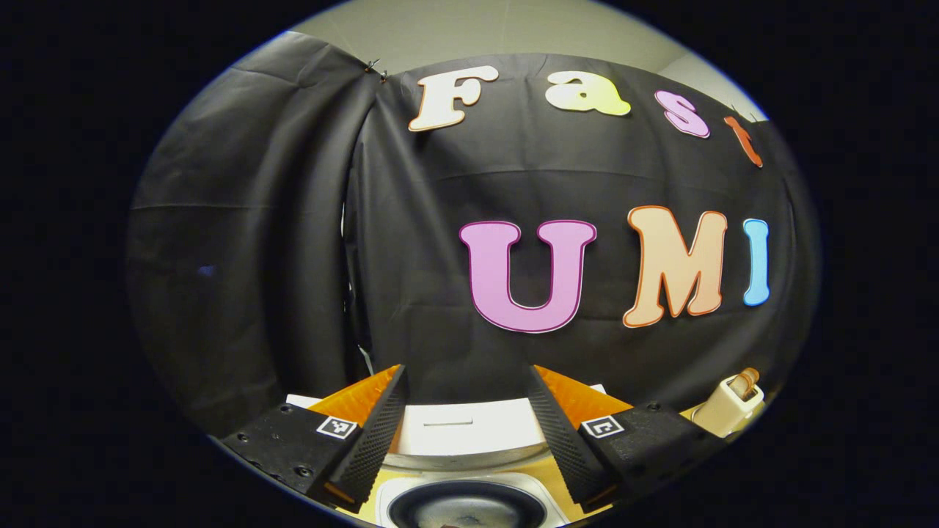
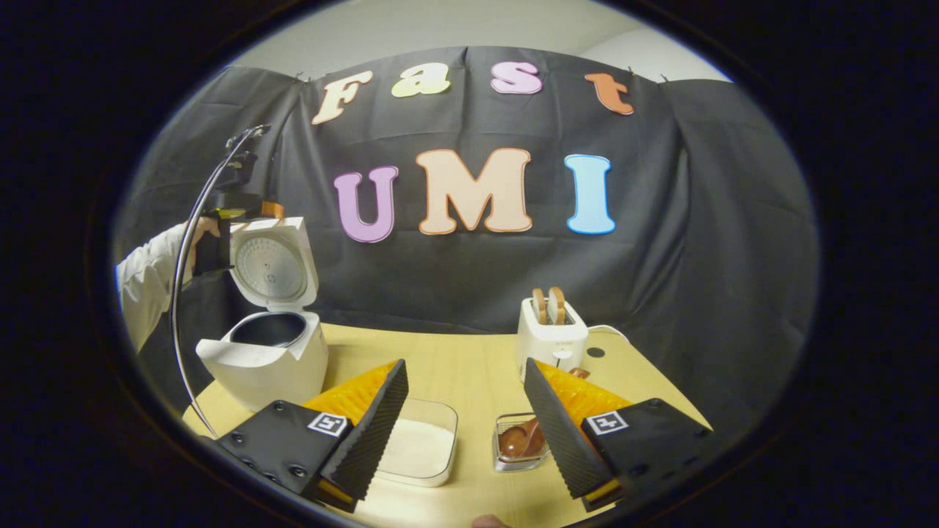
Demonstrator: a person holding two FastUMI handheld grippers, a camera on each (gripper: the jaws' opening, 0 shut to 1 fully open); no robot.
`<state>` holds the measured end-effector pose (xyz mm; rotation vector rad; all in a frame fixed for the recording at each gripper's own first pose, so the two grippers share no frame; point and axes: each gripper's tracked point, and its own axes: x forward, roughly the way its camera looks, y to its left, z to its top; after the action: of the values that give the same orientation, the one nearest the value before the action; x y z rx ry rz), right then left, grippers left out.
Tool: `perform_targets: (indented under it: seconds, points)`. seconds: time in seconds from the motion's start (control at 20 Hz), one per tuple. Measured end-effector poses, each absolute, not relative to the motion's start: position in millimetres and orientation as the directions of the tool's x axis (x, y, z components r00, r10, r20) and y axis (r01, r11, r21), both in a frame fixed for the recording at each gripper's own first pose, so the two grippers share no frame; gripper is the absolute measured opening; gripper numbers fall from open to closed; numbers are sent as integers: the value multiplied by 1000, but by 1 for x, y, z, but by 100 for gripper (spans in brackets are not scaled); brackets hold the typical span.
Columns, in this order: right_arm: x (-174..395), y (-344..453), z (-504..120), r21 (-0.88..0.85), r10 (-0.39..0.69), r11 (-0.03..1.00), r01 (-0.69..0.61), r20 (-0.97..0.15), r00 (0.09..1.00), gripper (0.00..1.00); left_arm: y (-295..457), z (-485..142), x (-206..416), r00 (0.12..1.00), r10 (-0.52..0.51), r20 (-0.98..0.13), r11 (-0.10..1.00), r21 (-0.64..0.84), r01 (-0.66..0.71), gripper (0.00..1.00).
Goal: Close the left gripper, press the button to open the rice cooker; take a wooden spoon from the chopstick holder with the right hand, scoop a spoonful of rice and pour it into the rice cooker, then put the wooden spoon back into the chopstick holder.
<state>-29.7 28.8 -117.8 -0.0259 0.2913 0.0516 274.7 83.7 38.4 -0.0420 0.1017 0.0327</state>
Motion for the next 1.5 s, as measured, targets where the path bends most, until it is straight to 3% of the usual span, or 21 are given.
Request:
perform_targets:
  seconds: [0.8, 1.5]
  points:
    - [-36, 57, -113, 33, 199, 980, -198, -290, 936, 100, 62, -11, 175, 992, -7, -125, 999, -53, 0, 96]
    - [-36, 64, -122, 37, 245, 968, -247, -316, 916, 100, 48, -101, 117, 965, -15, -262, 997, -83, -7, 95]
